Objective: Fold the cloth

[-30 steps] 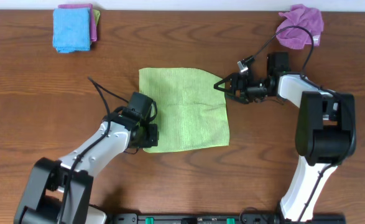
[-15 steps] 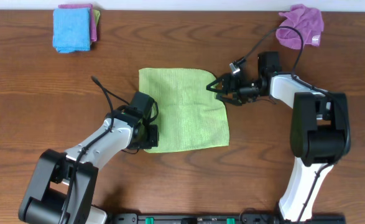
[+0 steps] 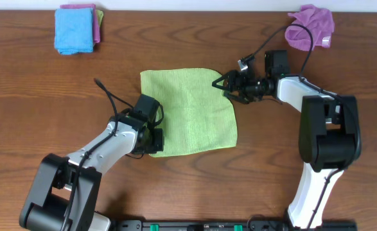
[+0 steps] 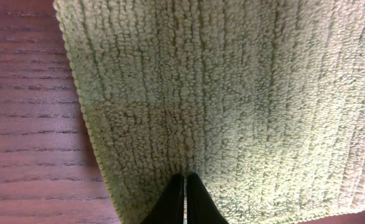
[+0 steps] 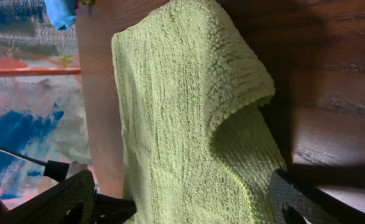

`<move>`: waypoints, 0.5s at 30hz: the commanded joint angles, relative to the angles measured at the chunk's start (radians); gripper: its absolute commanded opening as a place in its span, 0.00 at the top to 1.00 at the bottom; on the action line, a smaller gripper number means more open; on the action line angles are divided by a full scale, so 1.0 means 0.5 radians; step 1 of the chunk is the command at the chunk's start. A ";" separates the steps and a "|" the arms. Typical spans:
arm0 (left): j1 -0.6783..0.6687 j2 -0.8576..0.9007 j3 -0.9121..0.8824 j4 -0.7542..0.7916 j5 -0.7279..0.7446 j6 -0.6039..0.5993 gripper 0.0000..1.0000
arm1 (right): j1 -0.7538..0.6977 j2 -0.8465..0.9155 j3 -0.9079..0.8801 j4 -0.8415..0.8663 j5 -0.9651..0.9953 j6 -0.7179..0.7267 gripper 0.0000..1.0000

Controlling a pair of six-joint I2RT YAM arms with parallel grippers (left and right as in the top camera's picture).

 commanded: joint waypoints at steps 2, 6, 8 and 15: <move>0.002 0.067 -0.011 -0.061 -0.097 -0.010 0.94 | -0.006 0.024 0.003 0.035 0.325 0.008 0.09; 0.002 0.067 -0.019 -0.105 -0.121 -0.009 0.94 | -0.023 0.024 0.006 0.104 0.345 0.008 0.09; 0.002 0.067 -0.030 -0.114 -0.121 -0.009 0.94 | -0.042 0.024 0.006 0.090 0.333 0.008 0.09; 0.002 0.067 -0.067 -0.114 -0.165 -0.016 0.94 | -0.113 0.024 0.006 -0.060 0.308 -0.060 0.07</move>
